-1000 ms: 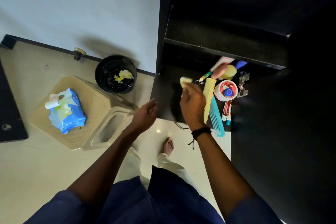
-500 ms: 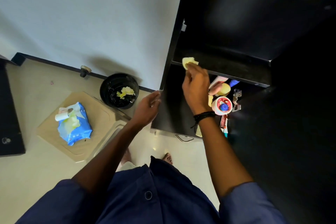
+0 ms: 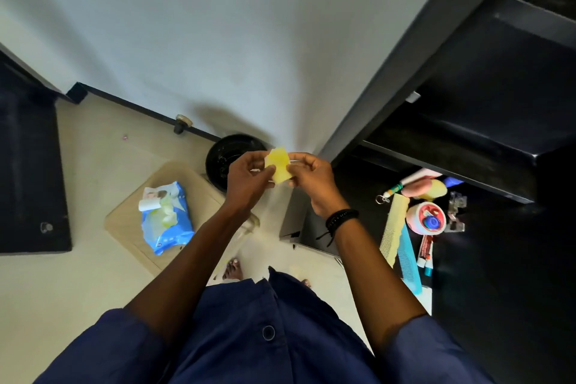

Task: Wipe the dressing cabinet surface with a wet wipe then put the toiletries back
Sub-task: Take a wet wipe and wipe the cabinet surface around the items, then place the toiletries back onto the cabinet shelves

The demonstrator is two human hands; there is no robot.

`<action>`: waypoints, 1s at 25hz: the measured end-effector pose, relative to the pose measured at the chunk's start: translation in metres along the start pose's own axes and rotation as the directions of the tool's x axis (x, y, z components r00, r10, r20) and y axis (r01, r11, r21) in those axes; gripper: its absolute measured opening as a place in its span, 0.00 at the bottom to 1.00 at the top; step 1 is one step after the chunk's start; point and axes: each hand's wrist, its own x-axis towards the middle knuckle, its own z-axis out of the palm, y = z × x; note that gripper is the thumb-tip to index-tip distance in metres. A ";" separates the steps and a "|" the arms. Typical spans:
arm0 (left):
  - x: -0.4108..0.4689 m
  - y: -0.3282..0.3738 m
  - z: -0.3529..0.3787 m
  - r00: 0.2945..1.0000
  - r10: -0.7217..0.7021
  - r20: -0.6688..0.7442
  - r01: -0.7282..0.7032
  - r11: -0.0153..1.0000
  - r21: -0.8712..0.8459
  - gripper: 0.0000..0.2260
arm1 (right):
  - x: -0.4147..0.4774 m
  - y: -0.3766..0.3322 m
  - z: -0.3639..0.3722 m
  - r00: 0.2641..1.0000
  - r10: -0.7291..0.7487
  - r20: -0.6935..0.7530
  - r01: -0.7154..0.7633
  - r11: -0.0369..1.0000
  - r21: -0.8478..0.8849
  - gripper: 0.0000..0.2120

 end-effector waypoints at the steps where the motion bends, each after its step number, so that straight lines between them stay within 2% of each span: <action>1: 0.006 -0.004 -0.010 0.999 -0.024 -0.023 0.024 1.000 0.012 0.14 | 0.012 0.003 0.010 1.000 0.027 -0.015 -0.027 0.999 -0.032 0.10; 5: 0.026 -0.028 -0.048 0.992 -0.117 -0.049 0.121 0.987 0.105 0.15 | 0.063 0.013 0.050 0.978 0.192 -0.086 -0.202 0.972 -0.119 0.10; 9: 0.039 -0.061 -0.077 0.981 -0.189 -0.040 0.193 0.965 0.175 0.13 | 0.116 0.020 0.085 0.966 0.243 -0.091 -0.256 0.953 -0.162 0.09; 11: 0.044 -0.071 -0.086 0.976 -0.213 -0.045 0.218 0.956 0.197 0.13 | 0.130 0.019 0.091 0.968 0.233 -0.097 -0.250 0.937 -0.245 0.18; 15: 0.047 -0.081 -0.093 0.967 -0.250 -0.051 0.255 0.948 0.191 0.12 | 0.117 0.034 0.093 0.958 0.268 -0.099 -0.284 0.924 -0.254 0.24; 18: 0.042 -0.081 -0.084 0.962 -0.273 0.001 0.267 0.939 0.218 0.12 | 0.094 0.059 0.079 0.942 0.313 -0.119 -0.334 0.909 -0.251 0.32; 22: 0.035 -0.073 -0.058 0.961 -0.258 0.100 0.228 0.943 0.243 0.11 | 0.051 0.075 0.048 0.934 0.324 -0.152 -0.350 0.913 -0.210 0.28; 25: 0.032 -0.070 -0.030 0.944 -0.247 0.217 0.170 0.932 0.320 0.11 | 0.026 0.087 0.017 0.915 0.337 -0.220 -0.370 0.920 -0.130 0.30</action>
